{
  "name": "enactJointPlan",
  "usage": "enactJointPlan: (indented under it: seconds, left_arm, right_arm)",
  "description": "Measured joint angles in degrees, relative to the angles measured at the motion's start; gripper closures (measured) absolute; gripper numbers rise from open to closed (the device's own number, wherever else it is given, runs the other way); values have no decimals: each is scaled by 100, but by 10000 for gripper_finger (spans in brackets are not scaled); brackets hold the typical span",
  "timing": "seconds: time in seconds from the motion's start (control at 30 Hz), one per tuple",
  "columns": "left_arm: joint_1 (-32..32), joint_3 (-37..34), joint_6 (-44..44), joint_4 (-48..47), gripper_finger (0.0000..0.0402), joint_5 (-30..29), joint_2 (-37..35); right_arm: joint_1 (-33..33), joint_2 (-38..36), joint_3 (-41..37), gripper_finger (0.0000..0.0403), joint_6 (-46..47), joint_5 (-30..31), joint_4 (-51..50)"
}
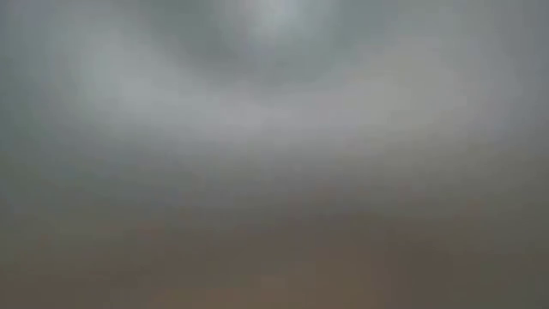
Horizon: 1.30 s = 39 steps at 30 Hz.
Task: Sort silverware by color (type)
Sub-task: Put the black fork into the orange bin
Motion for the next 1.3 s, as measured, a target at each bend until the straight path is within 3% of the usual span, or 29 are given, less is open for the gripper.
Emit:
enactJointPlan:
  seconds: [0.47, 1.3]
  left_arm:
    - [-206, -2, -10, 98, 401, -694, 4]
    - [-251, 2, 114, 598, 401, -1003, -12]
  right_arm:
    - [10, 0, 0, 312, -231, 142, 46]
    - [24, -9, -4, 312, -761, 296, 625]
